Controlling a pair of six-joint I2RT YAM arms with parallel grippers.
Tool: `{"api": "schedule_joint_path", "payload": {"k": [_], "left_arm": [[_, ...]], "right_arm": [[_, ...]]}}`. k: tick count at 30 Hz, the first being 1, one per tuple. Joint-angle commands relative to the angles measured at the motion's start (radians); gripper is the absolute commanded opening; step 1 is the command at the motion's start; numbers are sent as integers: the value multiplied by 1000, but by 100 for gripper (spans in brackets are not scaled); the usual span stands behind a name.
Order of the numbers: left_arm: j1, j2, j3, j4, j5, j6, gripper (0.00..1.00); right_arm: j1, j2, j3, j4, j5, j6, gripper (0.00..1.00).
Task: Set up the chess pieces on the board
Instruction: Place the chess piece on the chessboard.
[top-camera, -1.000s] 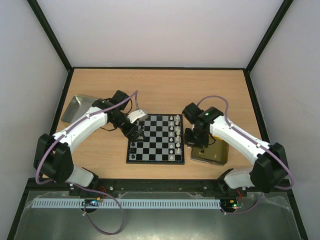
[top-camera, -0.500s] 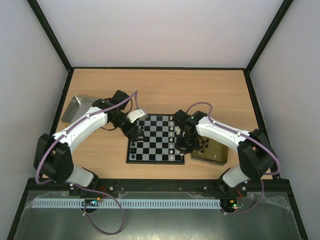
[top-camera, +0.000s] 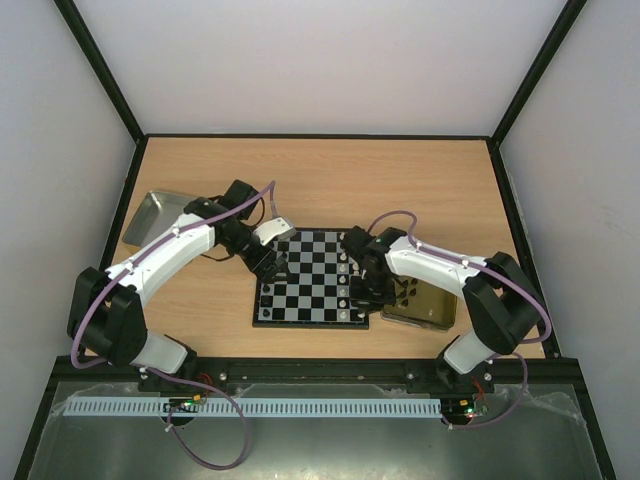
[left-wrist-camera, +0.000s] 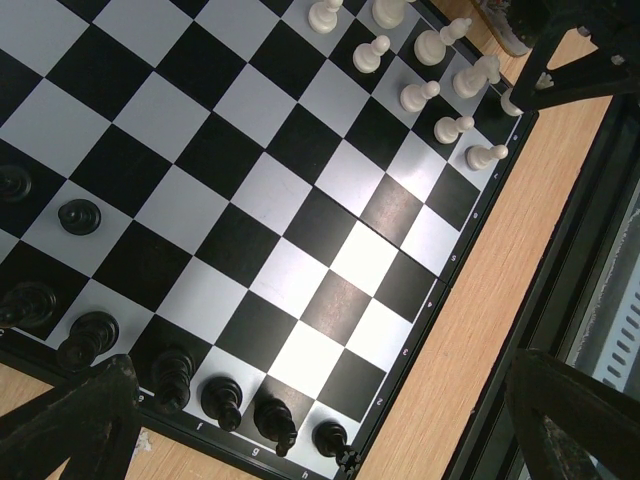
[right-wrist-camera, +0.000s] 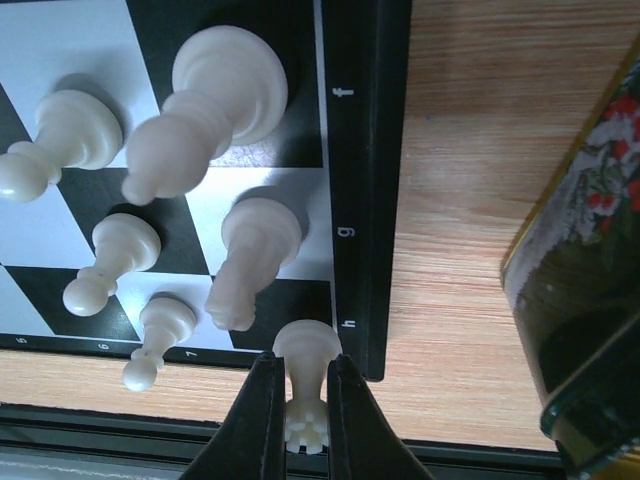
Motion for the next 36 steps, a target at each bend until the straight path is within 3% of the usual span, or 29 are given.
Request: {"api": "schedule_joint_path", "payload": {"k": [1, 20, 36], "left_arm": [[-5, -9, 3, -4, 1, -4, 99], [-5, -15, -4, -3, 1, -4, 99], [-5, -18, -17, 4, -4, -4, 99]], "right_arm": [[14, 19, -3, 10, -9, -11, 4], [23, 56, 27, 19, -19, -25, 5], [24, 20, 48, 17, -23, -27, 28]]}}
